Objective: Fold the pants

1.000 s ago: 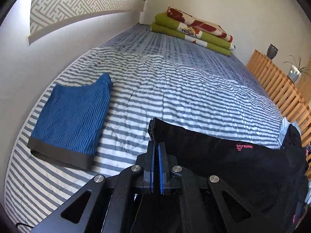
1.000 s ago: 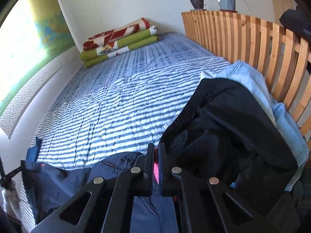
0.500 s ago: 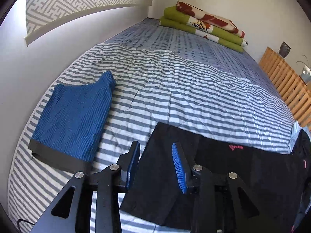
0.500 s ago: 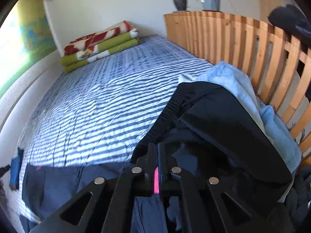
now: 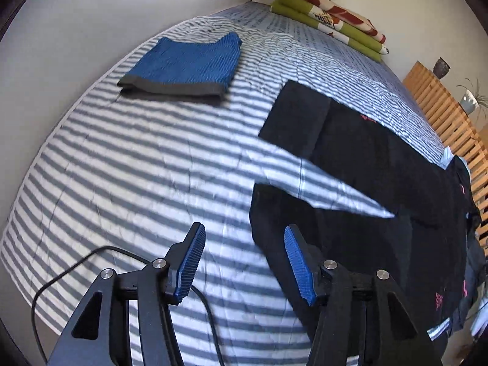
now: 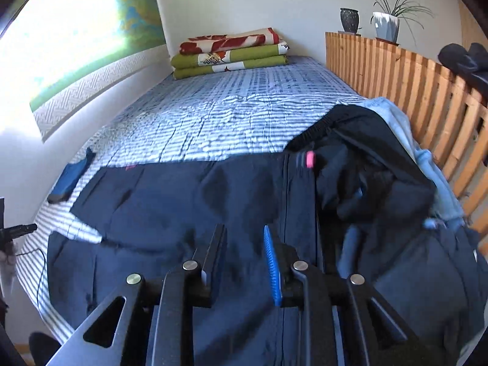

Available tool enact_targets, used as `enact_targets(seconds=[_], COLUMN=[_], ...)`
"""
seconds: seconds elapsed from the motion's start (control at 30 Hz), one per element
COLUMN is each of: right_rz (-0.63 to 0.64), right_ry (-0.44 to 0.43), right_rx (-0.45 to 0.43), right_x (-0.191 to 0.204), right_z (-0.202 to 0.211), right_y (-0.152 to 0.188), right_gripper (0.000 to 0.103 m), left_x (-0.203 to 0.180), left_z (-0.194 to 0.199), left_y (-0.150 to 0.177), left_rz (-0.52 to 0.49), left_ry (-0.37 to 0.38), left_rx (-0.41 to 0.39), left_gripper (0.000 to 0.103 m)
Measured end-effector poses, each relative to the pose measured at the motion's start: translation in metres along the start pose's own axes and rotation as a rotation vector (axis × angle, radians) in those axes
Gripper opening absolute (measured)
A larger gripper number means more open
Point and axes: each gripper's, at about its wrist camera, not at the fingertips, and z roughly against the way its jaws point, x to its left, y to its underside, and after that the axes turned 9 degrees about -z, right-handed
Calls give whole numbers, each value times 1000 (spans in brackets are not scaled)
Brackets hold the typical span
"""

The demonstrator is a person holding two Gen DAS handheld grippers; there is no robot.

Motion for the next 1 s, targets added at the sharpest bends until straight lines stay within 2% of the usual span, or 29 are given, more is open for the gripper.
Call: enact_targets(seconds=[0.13, 0.2, 0.37, 0.4, 0.43, 0.47, 0.57, 0.63, 0.8, 0.83, 0.93, 1.0], right_rz=[17, -6, -70, -85, -103, -116, -132, -127, -143, -149, -159, -153], right_ry=[58, 92, 170, 171, 170, 167, 168, 178, 171, 167, 149, 149], right_rx=[50, 83, 159, 165, 173, 179, 177, 174, 173, 175, 176, 182], right_x=[-6, -14, -37, -41, -45, -51, -59, -59, -63, -64, -65, -65], right_z=[27, 34, 37, 39, 39, 40, 41, 40, 38, 38, 38, 37], right_y=[54, 76, 111, 115, 119, 122, 128, 130, 131, 131, 133, 133], right_gripper=[23, 24, 26, 32, 36, 44, 46, 46, 46, 46, 46, 46], left_x=[-17, -27, -59, -63, -66, -69, -79, -86, -119, -124, -121, -109], left_z=[-7, -17, -33, -33, -32, -31, -20, -7, 32, 36, 34, 32], left_y=[45, 62, 84, 86, 88, 88, 84, 77, 55, 51, 42, 42], left_rz=[17, 29, 17, 30, 44, 53, 51, 39, -57, -70, -45, -4], left_ry=[73, 102, 119, 142, 163, 175, 150, 156, 178, 178, 171, 123], left_rx=[51, 83, 124, 124, 118, 118, 104, 78, 12, 8, 5, -6], left_gripper=[66, 66, 65, 64, 50, 29, 14, 10, 10, 16, 68, 70])
